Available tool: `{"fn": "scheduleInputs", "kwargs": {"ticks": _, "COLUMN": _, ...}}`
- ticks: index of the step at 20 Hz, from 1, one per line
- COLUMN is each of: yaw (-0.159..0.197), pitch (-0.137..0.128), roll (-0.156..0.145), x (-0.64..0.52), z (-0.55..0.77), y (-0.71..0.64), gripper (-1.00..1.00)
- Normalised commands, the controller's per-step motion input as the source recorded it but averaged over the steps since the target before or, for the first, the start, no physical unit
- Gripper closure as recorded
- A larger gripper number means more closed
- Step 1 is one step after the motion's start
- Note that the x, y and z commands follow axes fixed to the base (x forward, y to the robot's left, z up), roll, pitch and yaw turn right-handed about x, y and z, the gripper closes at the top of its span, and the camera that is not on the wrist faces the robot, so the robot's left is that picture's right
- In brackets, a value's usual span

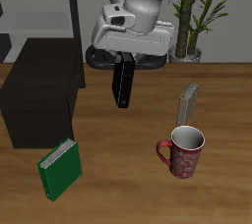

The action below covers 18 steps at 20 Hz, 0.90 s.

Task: Place the black book flat on top of the shelf

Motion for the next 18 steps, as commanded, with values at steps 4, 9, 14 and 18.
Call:
{"fn": "scheduleInputs", "kwargs": {"ticks": 4, "yaw": 0.062, "pitch": -0.044, "roll": -0.072, "x": -0.15, "z": 0.34, "y": -0.18, "gripper": 1.00}}
{"fn": "scheduleInputs", "kwargs": {"ticks": 9, "yaw": 0.054, "pitch": -0.051, "roll": -0.096, "x": -0.16, "z": 0.44, "y": -0.19, "gripper": 1.00}}
{"fn": "scheduleInputs", "kwargs": {"ticks": 14, "yaw": 0.046, "pitch": -0.096, "roll": -0.112, "x": -0.19, "z": 0.59, "y": -0.28, "gripper": 1.00}}
{"fn": "scheduleInputs", "kwargs": {"ticks": 18, "yaw": 0.030, "pitch": -0.095, "roll": -0.150, "x": -0.15, "z": 0.53, "y": -0.36, "gripper": 1.00}}
